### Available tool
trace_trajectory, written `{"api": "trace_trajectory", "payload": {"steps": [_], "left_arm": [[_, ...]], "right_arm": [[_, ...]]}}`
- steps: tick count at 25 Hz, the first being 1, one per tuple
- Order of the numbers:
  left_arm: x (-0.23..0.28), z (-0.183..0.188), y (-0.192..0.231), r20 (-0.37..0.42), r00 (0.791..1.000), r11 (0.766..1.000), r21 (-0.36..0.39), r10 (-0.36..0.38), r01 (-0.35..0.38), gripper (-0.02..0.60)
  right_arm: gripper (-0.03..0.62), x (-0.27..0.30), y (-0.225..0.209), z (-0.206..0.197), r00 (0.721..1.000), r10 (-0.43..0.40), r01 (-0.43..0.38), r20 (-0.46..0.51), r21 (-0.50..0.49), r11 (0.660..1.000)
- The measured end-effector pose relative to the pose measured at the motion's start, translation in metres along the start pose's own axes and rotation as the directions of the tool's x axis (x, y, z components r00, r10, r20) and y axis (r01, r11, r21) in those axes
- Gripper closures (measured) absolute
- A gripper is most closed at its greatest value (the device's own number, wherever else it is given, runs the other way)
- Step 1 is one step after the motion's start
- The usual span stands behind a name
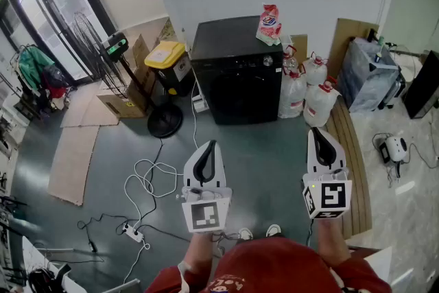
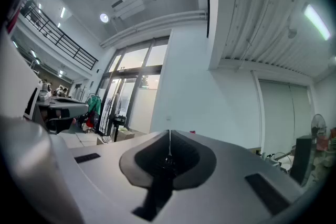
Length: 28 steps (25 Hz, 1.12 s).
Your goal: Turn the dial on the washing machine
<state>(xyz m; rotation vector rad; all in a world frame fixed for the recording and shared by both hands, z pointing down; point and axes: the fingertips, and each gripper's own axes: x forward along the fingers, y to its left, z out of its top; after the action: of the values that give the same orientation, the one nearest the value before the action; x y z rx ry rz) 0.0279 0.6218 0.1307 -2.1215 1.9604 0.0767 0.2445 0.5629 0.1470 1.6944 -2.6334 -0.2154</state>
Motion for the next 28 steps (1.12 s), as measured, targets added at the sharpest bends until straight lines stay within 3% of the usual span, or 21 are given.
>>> {"api": "trace_trajectory", "payload": {"steps": [11,22,28], "left_arm": [[0.007,-0.007,0.027,-0.003,1.0,1.0,-0.002,0.004,-0.004,0.572],[-0.009,-0.032,0.073,-0.022,1.0,1.0,-0.014,0.002,-0.003,0.572],[-0.005,-0.054,0.084,-0.038,0.999,1.0,-0.03,0.001,-0.003,0.572]], "right_arm": [[0.58,0.022,0.021,-0.006,1.0,-0.007,0.007,-0.017,-0.001,1.0],[0.58,0.039,0.074,-0.024,0.999,-0.001,0.001,-0.038,0.004,1.0],[0.58,0.054,0.083,-0.042,0.998,-0.006,0.006,-0.067,0.0,1.0]]}}
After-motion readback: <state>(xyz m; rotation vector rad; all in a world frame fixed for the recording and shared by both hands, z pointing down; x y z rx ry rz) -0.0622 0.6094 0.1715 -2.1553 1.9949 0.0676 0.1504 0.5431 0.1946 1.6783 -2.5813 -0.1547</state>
